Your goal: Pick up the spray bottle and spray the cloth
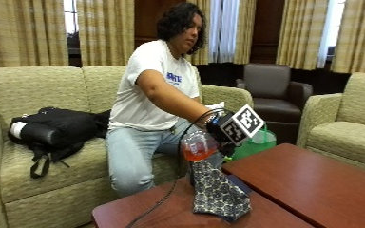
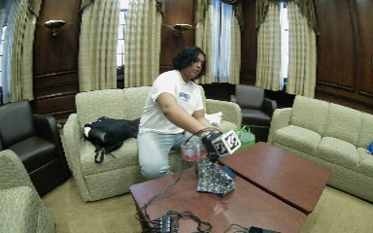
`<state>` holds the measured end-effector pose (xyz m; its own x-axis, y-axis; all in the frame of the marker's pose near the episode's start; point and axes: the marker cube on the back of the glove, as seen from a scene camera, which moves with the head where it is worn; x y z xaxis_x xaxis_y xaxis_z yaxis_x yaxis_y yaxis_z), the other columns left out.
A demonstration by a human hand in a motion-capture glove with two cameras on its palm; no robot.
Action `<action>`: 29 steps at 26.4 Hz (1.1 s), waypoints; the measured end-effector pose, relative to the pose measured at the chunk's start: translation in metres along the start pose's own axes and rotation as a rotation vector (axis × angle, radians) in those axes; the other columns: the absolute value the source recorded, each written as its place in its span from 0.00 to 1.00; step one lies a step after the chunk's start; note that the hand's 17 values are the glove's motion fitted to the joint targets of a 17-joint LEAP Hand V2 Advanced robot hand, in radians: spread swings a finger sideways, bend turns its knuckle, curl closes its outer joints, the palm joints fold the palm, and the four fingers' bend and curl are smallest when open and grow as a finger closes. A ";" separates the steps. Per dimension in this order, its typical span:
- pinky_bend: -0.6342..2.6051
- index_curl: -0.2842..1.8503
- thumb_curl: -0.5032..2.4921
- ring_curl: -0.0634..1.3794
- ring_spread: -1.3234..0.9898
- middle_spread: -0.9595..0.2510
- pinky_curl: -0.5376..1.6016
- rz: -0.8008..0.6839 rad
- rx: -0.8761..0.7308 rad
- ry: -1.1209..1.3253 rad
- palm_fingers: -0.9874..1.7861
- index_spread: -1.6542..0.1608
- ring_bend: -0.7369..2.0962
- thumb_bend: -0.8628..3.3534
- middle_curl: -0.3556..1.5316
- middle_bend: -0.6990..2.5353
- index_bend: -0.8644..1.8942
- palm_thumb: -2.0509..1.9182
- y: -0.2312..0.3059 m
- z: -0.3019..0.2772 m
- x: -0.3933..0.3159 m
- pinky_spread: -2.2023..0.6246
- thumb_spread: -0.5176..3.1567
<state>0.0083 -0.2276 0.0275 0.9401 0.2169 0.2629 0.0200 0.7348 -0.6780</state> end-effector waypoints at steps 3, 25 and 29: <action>0.33 0.39 0.43 0.36 0.50 0.65 0.43 -0.113 0.127 -0.045 0.85 0.76 0.50 0.20 0.46 0.40 0.41 0.74 0.002 -0.028 -0.034 0.67 0.23; 0.32 0.40 0.44 0.36 0.49 0.65 0.43 -0.736 0.881 -0.758 0.85 0.76 0.50 0.20 0.46 0.40 0.40 0.74 -0.103 0.081 -0.217 0.67 0.23; 0.32 0.40 0.44 0.36 0.50 0.65 0.43 -0.758 0.862 -0.813 0.85 0.76 0.50 0.20 0.46 0.40 0.40 0.74 -0.122 0.108 -0.241 0.67 0.23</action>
<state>-0.2575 -0.2999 0.1214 0.3319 -0.3162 0.8887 -0.0641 0.9324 0.3557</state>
